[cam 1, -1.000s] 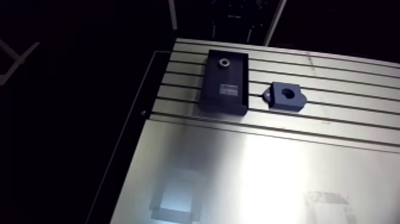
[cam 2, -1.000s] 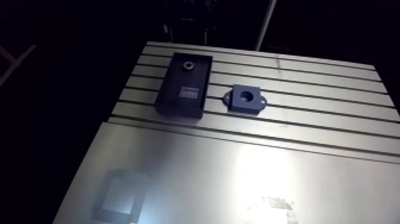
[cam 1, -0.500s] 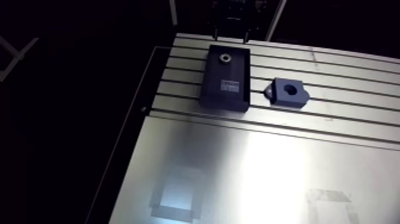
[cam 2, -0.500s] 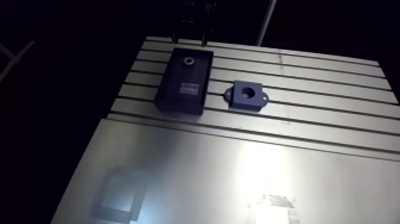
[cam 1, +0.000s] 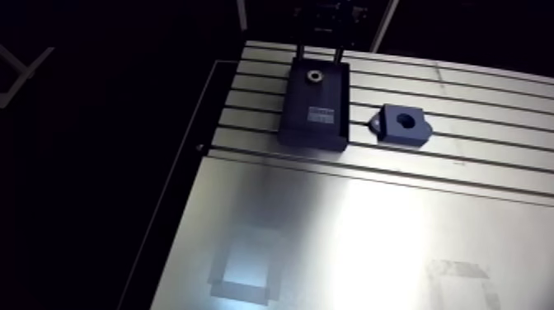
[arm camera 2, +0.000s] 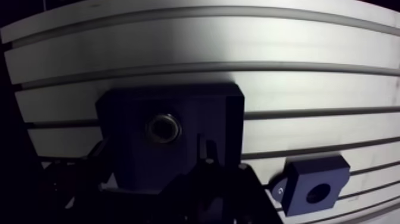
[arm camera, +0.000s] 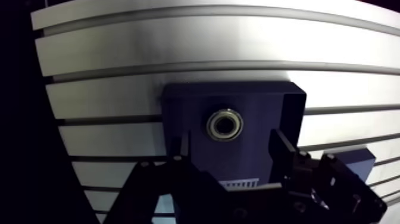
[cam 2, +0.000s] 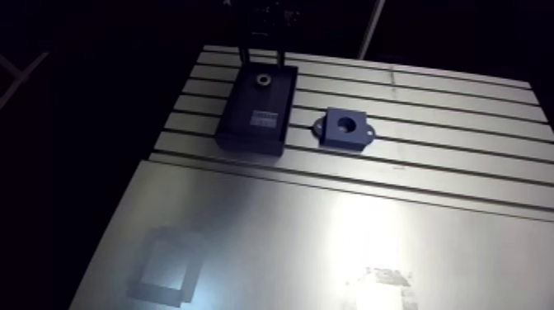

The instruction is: Pick up the bearing and press it into the housing until flush.

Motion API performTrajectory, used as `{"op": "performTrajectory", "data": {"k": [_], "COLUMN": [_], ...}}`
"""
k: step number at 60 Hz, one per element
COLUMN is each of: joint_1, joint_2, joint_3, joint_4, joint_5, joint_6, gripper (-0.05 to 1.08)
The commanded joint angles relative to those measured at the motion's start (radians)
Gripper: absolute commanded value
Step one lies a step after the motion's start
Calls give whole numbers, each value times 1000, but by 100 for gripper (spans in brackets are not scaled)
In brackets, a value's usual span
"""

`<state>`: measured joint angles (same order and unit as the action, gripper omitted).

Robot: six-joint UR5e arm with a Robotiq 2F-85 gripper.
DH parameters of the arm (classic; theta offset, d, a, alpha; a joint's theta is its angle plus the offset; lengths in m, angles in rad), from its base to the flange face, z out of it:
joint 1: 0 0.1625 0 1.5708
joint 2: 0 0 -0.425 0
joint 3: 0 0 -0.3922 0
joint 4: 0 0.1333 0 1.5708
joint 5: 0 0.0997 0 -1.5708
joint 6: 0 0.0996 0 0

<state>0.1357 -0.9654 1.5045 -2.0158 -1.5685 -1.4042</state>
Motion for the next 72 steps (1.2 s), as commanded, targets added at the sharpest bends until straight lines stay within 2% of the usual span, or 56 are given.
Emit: {"op": "performTrajectory", "data": {"k": [1,72], "joint_1": [5,7], "joint_2": [5,21], "joint_3": [8,18], "joint_4": [-16,-24], "joint_5": [0,-6], "joint_6": [-14,-15], "gripper": [26,30]}}
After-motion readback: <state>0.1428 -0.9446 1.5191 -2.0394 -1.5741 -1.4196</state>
